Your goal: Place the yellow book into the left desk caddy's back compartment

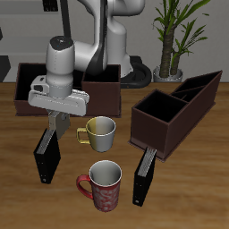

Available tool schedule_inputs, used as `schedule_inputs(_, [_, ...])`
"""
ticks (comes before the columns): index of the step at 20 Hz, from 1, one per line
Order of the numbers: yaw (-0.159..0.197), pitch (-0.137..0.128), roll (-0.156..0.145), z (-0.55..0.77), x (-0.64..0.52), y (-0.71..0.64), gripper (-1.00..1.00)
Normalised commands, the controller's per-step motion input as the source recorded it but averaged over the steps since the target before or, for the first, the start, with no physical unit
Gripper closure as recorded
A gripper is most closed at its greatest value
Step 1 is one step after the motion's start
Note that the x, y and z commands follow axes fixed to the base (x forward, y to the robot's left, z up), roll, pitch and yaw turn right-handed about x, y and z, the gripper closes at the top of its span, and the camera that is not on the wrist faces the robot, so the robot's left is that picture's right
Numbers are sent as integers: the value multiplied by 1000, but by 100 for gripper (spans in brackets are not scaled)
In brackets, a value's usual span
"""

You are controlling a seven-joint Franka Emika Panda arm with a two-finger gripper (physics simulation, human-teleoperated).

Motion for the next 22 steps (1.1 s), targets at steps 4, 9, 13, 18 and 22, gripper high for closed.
schedule_inputs(4, [1,-57,4,667,-42,167,100])
schedule_inputs(9, [-5,-58,-23,693,-94,96,100])
schedule_inputs(13, [27,-15,-48,721,-110,144,100])
schedule_inputs(18, [3,-30,-57,595,-166,110,100])
schedule_inputs(22, [-18,4,-49,511,-193,234,100])
